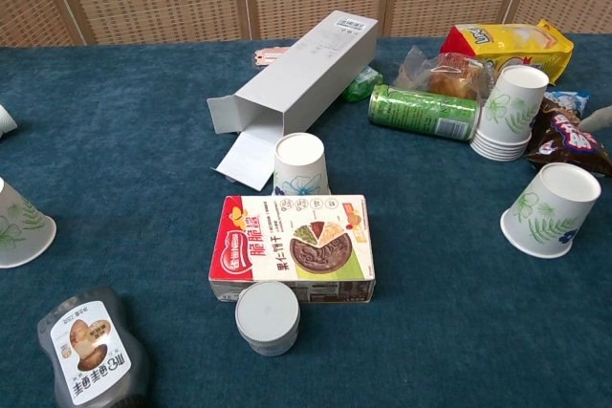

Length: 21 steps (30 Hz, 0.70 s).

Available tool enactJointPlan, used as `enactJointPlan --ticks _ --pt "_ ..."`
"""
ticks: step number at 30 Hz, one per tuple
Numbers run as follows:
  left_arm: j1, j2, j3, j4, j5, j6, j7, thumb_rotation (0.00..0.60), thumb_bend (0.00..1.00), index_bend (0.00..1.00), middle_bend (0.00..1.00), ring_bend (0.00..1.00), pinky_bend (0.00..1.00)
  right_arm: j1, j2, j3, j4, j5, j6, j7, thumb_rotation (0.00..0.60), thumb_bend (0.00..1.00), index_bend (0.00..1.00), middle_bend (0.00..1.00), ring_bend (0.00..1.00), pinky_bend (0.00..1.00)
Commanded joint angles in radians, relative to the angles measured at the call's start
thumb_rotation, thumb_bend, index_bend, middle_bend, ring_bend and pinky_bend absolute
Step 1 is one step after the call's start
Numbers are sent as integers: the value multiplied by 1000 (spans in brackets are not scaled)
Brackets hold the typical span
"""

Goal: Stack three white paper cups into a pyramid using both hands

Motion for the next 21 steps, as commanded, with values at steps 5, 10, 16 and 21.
enactJointPlan --ticks 5,10,16,21 --pt "-3 -3 0 1 -3 -9 4 600 320 0 0 0 0 19 -55 2 42 -6 2 -17 600 182 166 183 15 119" --pt "-5 -4 -2 1 -11 -14 5 600 321 0 0 0 0 32 -90 5 66 0 -1 -31 600 206 185 218 67 218" --pt "-6 -5 -3 3 -15 -18 7 600 321 0 0 0 0 38 -123 3 86 4 1 -34 600 236 240 300 150 267" --pt "-5 -6 -3 4 -18 -19 8 600 320 0 0 0 0 40 -143 3 100 3 10 -30 600 295 343 393 228 301"
